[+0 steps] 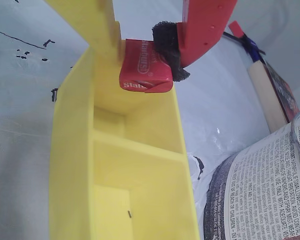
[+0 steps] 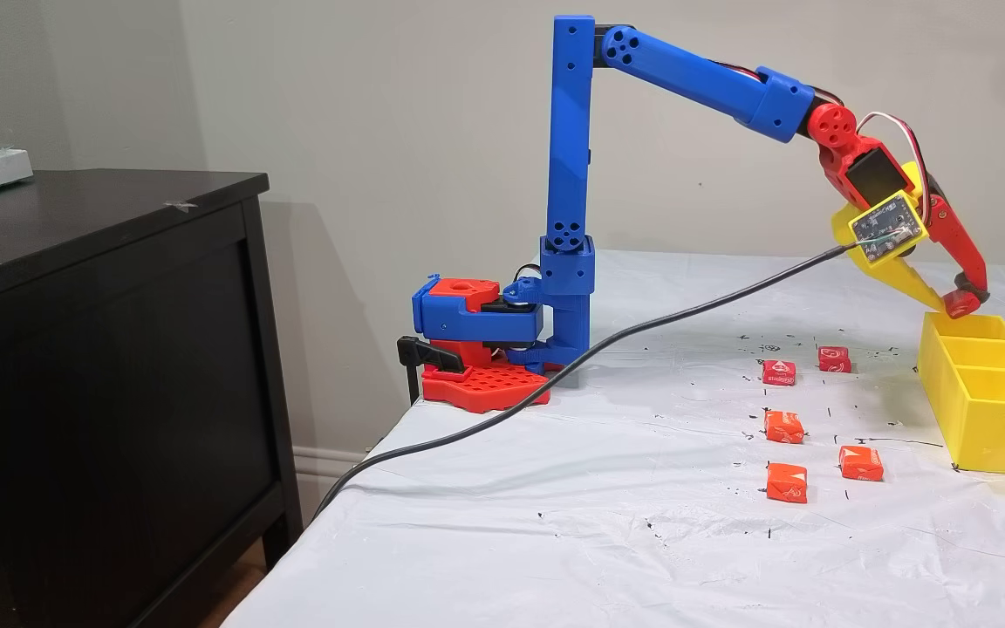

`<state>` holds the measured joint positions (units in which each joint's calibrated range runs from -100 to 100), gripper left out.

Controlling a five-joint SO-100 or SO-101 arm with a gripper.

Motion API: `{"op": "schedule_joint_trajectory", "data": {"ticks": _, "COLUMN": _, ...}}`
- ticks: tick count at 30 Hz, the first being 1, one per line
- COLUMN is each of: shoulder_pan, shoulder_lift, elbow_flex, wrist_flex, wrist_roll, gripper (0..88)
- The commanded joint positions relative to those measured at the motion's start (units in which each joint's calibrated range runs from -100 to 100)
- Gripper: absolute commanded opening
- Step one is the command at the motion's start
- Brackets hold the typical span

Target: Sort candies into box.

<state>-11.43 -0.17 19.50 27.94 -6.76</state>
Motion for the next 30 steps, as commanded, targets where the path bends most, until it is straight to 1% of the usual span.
{"op": "schedule_joint_trajectory", "data": {"ticks": 1, "shoulder_pan": 0.2, "shoulder_lift": -2.29, "elbow_flex": -5.35, "wrist_flex": -0.88, "wrist_roll": -0.1, "gripper": 14.6}}
{"op": "schedule_joint_trajectory", "data": {"ticks": 3, "shoulder_pan": 0.02, "shoulder_lift": -2.8, "elbow_flex": -4.62, "wrist_flex": -0.88, "wrist_roll": -0.1, "gripper": 21.1}}
{"op": "schedule_joint_trajectory", "data": {"ticks": 5, "shoulder_pan": -0.07, "shoulder_lift": -3.14, "elbow_flex": -3.98, "wrist_flex": -1.45, "wrist_roll": -0.1, "gripper": 24.8}}
{"op": "schedule_joint_trajectory", "data": {"ticks": 10, "shoulder_pan": -0.07, "shoulder_lift": -4.5, "elbow_flex": -2.89, "wrist_flex": -1.45, "wrist_roll": -0.05, "gripper": 24.1}}
{"op": "schedule_joint_trajectory", "data": {"ticks": 11, "shoulder_pan": -0.07, "shoulder_lift": -4.92, "elbow_flex": -2.8, "wrist_flex": -1.21, "wrist_roll": -0.05, "gripper": 23.2}}
{"op": "schedule_joint_trajectory", "data": {"ticks": 12, "shoulder_pan": -0.07, "shoulder_lift": -5.34, "elbow_flex": -2.71, "wrist_flex": -0.88, "wrist_roll": 0.05, "gripper": 20.3}}
{"op": "schedule_joint_trajectory", "data": {"ticks": 13, "shoulder_pan": -0.16, "shoulder_lift": -5.94, "elbow_flex": -2.62, "wrist_flex": -0.47, "wrist_roll": 0.1, "gripper": 15.5}}
{"op": "schedule_joint_trajectory", "data": {"ticks": 14, "shoulder_pan": -0.16, "shoulder_lift": -6.7, "elbow_flex": -2.44, "wrist_flex": 0.18, "wrist_roll": 0.1, "gripper": 8.2}}
{"op": "schedule_joint_trajectory", "data": {"ticks": 16, "shoulder_pan": -0.16, "shoulder_lift": -8.74, "elbow_flex": -2.25, "wrist_flex": 2.07, "wrist_roll": -0.1, "gripper": 1.0}}
{"op": "schedule_joint_trajectory", "data": {"ticks": 23, "shoulder_pan": -1.16, "shoulder_lift": -16.37, "elbow_flex": -1.8, "wrist_flex": 11.15, "wrist_roll": -0.29, "gripper": 0.2}}
{"op": "schedule_joint_trajectory", "data": {"ticks": 28, "shoulder_pan": -2.97, "shoulder_lift": -13.91, "elbow_flex": -9.08, "wrist_flex": 26.71, "wrist_roll": -0.1, "gripper": 0.2}}
{"op": "schedule_joint_trajectory", "data": {"ticks": 30, "shoulder_pan": -3.79, "shoulder_lift": -12.55, "elbow_flex": -9.99, "wrist_flex": 30.31, "wrist_roll": 0.63, "gripper": 0.2}}
